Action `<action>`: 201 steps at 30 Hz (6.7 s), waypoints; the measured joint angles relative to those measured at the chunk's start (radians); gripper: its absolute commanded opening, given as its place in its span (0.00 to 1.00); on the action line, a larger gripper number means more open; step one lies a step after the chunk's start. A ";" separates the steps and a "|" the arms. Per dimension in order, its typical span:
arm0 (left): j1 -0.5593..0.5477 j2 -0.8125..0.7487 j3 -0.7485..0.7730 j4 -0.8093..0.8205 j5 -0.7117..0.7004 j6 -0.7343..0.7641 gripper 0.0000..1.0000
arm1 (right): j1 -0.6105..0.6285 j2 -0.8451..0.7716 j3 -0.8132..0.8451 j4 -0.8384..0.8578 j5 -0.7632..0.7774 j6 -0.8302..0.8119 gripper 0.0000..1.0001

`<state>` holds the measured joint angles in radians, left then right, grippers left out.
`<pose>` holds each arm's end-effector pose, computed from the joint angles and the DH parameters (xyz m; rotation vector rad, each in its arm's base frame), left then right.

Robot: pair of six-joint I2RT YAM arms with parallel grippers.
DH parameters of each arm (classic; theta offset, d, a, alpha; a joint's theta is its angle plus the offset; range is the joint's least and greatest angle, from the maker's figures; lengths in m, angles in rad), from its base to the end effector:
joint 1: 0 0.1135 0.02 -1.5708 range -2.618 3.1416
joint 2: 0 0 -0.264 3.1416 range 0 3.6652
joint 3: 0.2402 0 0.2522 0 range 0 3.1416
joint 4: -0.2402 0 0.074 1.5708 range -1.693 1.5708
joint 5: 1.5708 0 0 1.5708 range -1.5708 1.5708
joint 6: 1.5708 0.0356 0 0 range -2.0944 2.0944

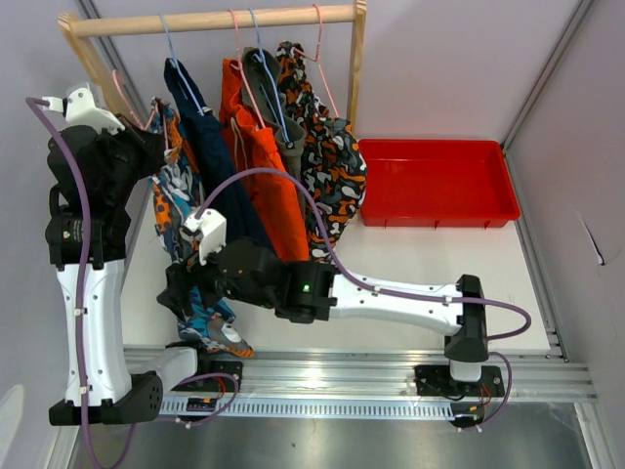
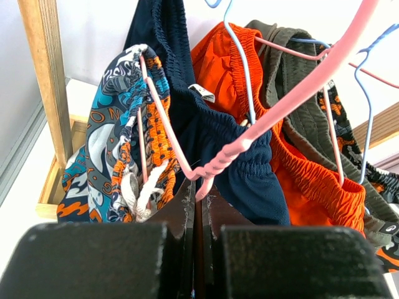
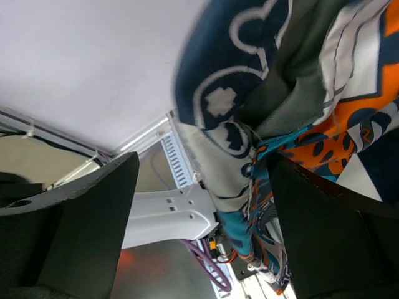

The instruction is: Remove the shorts from the hanger

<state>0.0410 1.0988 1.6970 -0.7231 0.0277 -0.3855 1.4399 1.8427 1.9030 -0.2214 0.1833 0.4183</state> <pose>0.1772 0.0063 0.5225 -0.3401 1.6692 -0.2808 0.0638 0.4348 0.4250 -0.7918 1.7139 1.1790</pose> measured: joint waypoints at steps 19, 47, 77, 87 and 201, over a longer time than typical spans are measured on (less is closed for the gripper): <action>0.000 -0.004 -0.033 0.031 -0.039 0.005 0.00 | 0.126 -0.023 -0.141 0.084 0.225 -0.050 0.00; -0.034 -0.302 -0.179 -0.088 0.247 -0.116 0.00 | -0.024 -0.013 -0.137 0.156 0.318 -0.166 0.00; -0.072 -0.528 -0.032 -0.599 0.345 -0.320 0.00 | -0.200 -0.426 -0.561 0.119 0.275 -0.172 0.00; -0.072 -0.492 -0.135 -0.570 0.070 -0.264 0.00 | 0.077 -0.845 -0.283 -0.100 0.523 -0.329 0.00; 0.119 0.473 0.343 0.075 0.108 0.059 0.63 | -0.973 -0.995 -1.175 0.236 -0.539 -0.079 0.99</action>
<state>0.1604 1.5715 2.0403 -0.6479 0.1356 -0.3267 0.4671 0.8478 0.7284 0.0147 -0.3561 0.3397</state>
